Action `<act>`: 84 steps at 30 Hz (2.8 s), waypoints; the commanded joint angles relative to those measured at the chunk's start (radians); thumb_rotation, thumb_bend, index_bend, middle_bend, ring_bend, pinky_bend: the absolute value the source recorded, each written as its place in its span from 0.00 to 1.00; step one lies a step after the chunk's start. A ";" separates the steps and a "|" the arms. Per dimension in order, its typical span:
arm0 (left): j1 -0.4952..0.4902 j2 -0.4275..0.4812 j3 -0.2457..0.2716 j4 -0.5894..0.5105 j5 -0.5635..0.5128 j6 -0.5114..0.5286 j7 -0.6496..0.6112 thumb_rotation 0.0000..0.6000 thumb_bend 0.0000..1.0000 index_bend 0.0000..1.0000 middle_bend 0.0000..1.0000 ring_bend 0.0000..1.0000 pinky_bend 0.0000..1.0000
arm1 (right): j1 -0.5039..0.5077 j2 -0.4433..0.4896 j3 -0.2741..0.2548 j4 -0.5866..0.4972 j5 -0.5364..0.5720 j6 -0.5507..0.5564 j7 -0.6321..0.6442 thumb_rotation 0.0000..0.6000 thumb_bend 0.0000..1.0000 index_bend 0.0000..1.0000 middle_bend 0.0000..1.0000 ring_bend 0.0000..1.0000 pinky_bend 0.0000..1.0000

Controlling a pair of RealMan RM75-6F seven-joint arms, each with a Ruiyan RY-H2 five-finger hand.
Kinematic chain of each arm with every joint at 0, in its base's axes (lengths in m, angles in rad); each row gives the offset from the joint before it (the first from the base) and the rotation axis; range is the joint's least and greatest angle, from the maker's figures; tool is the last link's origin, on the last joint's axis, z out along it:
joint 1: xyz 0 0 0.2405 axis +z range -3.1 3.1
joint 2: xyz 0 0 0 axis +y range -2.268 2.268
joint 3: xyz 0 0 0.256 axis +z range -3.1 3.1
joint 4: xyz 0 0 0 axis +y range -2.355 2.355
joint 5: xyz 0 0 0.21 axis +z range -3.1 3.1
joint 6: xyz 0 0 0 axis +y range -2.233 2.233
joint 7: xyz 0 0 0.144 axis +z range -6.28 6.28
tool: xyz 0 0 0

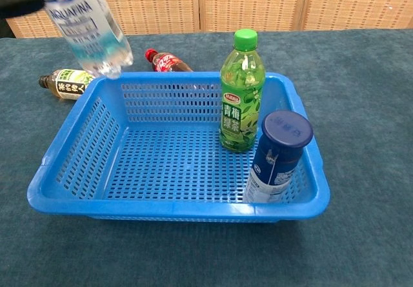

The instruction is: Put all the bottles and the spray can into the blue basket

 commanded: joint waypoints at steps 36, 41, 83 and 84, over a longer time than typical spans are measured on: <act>-0.061 0.144 0.035 -0.091 -0.235 -0.134 0.453 1.00 0.05 0.00 0.00 0.00 0.00 | -0.001 0.012 0.014 0.005 -0.003 -0.029 0.028 1.00 0.00 0.00 0.00 0.00 0.00; -0.064 0.261 0.006 -0.147 -0.408 -0.235 0.674 1.00 0.05 0.00 0.00 0.00 0.00 | -0.001 0.011 0.013 -0.002 -0.010 -0.027 0.023 1.00 0.00 0.00 0.00 0.00 0.00; -0.349 -0.355 -0.067 0.712 -0.688 -0.735 0.978 1.00 0.27 0.49 0.32 0.33 0.48 | 0.017 0.009 0.034 0.023 0.040 -0.081 0.030 1.00 0.00 0.00 0.00 0.00 0.00; -0.349 -0.360 -0.070 0.714 -0.686 -0.727 0.978 1.00 0.29 0.53 0.36 0.37 0.52 | 0.017 0.009 0.035 0.023 0.039 -0.079 0.031 1.00 0.00 0.00 0.00 0.00 0.00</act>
